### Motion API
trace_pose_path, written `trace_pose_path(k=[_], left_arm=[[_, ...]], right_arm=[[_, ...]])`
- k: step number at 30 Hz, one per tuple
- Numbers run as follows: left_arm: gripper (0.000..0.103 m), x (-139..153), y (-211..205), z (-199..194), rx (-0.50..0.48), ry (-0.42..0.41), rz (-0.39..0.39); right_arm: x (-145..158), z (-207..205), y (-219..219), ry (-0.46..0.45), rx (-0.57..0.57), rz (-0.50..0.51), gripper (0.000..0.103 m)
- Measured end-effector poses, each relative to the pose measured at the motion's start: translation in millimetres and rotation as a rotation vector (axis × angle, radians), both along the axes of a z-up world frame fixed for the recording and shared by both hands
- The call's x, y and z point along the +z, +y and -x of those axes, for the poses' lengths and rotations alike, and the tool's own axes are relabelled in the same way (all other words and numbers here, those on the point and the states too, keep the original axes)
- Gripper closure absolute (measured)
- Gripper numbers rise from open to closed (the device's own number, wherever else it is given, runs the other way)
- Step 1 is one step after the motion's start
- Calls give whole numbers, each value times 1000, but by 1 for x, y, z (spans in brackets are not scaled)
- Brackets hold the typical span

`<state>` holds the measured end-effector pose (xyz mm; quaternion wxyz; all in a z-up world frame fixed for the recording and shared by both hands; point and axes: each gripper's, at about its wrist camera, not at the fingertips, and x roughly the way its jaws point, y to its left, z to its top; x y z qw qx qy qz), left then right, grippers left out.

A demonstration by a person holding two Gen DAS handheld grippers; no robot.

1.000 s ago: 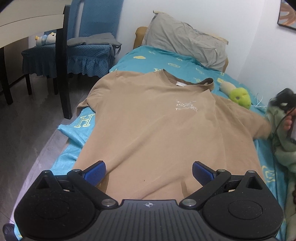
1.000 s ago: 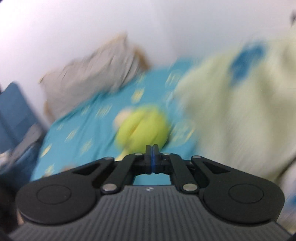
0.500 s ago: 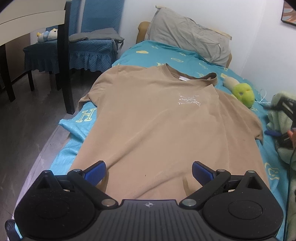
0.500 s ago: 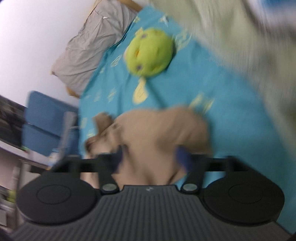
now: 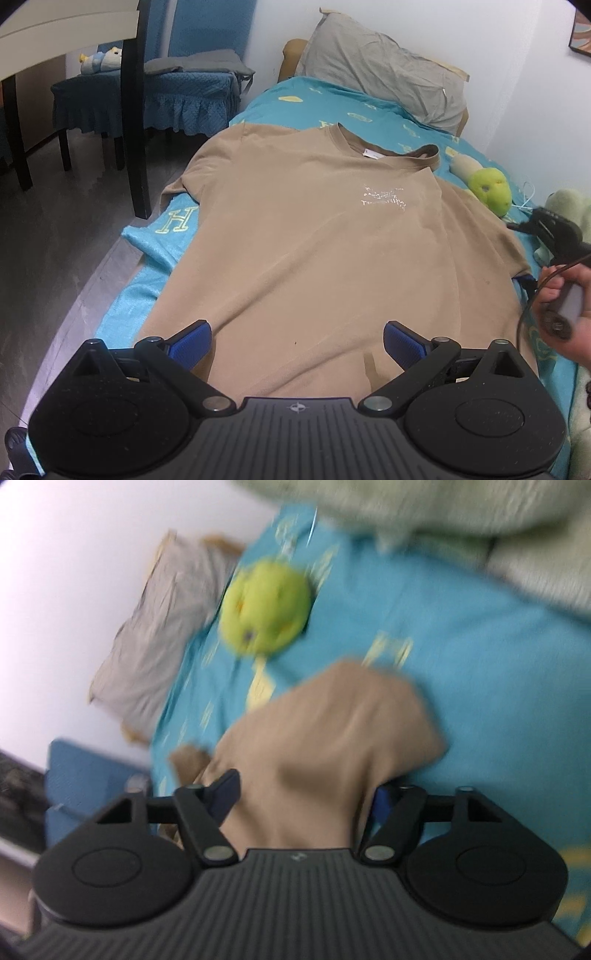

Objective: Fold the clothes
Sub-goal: 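Fold the grasped side over the shirt body with the right gripper, release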

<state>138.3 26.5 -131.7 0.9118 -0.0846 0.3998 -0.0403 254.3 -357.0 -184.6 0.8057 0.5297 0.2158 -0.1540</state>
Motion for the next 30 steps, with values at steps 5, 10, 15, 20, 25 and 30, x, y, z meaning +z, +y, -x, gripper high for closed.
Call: trace_pose_path(k=[5,10,15,20,25,30], left_arm=[[2,-2,-1,-3,-18,-7,6],[2,-2,0,-3,-30,-15,15],[2,-1,1,-1,-35,-17,-8],[2,-5,0,-1,-49,-8,-72],[2,-7,-3,-1,-78,-9,-101],[2,-10,-4,-2,-89,-4,-99]], right_arm=[[1,-25,-8,-3,53,152,56],[29,-49,-12,1,126,297,90],[61,-64,-33,20,102,550,91],[47,-72,-57,108,100,601,91],[17,-69,-71,39,122,408,89],[1,-68,-89,-128,160,149,7]])
